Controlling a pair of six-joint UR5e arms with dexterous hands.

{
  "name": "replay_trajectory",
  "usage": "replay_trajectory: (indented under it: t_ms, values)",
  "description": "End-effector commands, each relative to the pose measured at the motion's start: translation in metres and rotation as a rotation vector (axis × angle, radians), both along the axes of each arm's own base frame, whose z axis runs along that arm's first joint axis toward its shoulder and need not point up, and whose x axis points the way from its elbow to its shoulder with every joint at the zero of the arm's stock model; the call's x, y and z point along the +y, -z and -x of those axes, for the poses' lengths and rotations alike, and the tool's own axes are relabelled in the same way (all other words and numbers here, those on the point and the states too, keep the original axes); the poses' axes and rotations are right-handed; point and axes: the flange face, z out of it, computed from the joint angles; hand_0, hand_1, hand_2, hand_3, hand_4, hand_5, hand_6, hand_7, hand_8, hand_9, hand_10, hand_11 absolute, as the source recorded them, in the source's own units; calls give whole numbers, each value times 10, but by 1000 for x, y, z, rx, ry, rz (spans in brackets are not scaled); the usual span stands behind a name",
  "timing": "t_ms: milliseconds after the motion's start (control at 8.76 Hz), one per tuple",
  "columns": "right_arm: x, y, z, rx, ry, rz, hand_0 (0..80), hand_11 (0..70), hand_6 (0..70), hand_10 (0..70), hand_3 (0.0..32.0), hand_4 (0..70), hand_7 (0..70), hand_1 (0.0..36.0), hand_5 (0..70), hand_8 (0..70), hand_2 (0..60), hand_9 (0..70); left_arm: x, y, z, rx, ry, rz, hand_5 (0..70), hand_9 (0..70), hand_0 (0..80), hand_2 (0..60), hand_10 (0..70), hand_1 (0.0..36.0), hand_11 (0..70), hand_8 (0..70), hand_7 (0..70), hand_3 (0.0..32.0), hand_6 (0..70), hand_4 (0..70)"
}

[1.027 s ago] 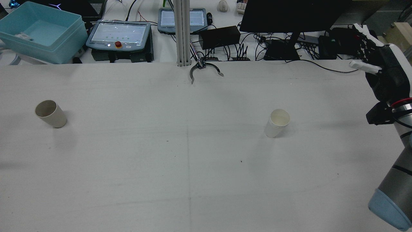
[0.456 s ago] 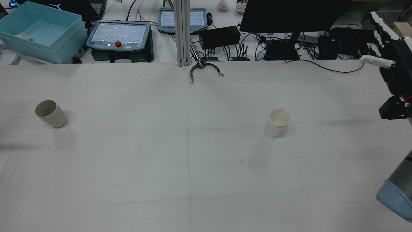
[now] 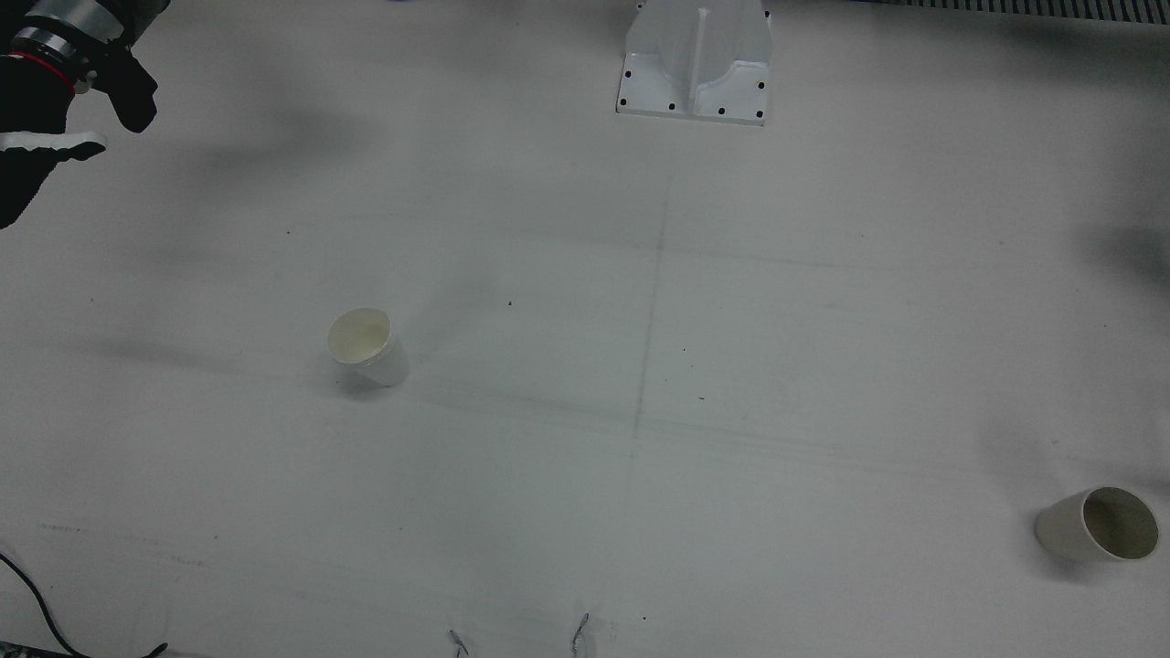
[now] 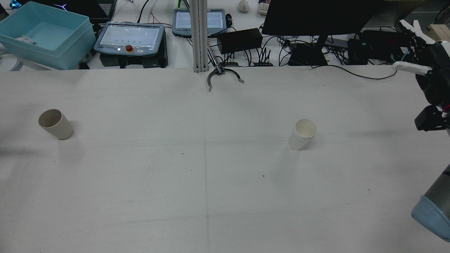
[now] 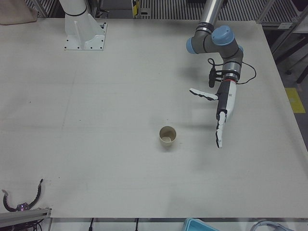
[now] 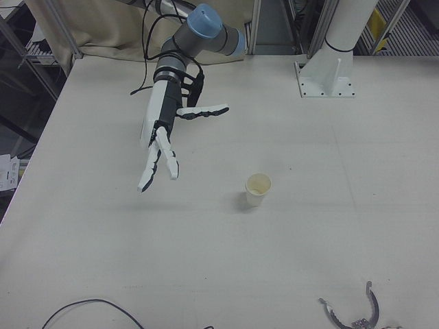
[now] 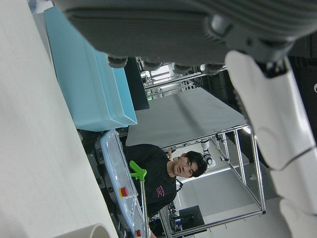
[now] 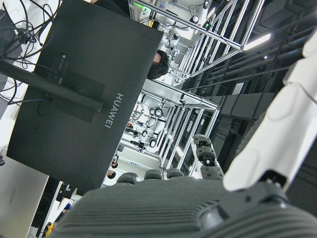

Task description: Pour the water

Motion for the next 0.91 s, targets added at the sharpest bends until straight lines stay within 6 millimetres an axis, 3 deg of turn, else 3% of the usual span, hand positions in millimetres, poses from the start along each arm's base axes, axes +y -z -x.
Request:
replay_trajectory:
  t_ms: [0, 114, 228, 342, 570, 799]
  values:
    - [3, -3, 10, 22, 25, 28, 444, 0, 0, 0, 0, 44, 0, 80, 18, 0, 0, 0, -21, -17, -30, -59, -19, -54, 0, 17, 482, 0, 0, 110, 8, 0, 0, 94, 0, 28]
    - [3, -3, 10, 23, 25, 29, 440, 0, 0, 0, 0, 41, 0, 79, 19, 0, 0, 0, -16, -19, -47, -78, -51, -60, 0, 18, 482, 0, 0, 110, 8, 0, 0, 94, 0, 27]
    - [4, -3, 11, 24, 26, 30, 440, 0, 0, 0, 0, 40, 0, 78, 18, 2, 0, 2, -9, -36, -64, -92, -87, -52, 0, 18, 488, 0, 0, 118, 12, 0, 0, 88, 0, 29]
    - [4, -4, 14, 25, 34, 31, 438, 0, 0, 0, 0, 43, 0, 77, 21, 3, 0, 2, -5, -51, -67, -106, -95, -46, 0, 19, 496, 0, 0, 130, 17, 0, 0, 82, 0, 27]
    - [4, -2, 20, 31, 44, 28, 439, 0, 0, 0, 0, 46, 0, 77, 23, 5, 0, 4, -6, -49, -70, -137, -89, -75, 0, 22, 515, 0, 2, 157, 24, 0, 0, 90, 0, 18]
    - [5, -2, 21, 33, 47, 28, 438, 0, 2, 0, 0, 47, 3, 75, 26, 7, 0, 6, -7, -47, -87, -163, -110, -88, 0, 24, 542, 0, 6, 190, 33, 3, 0, 76, 0, 13]
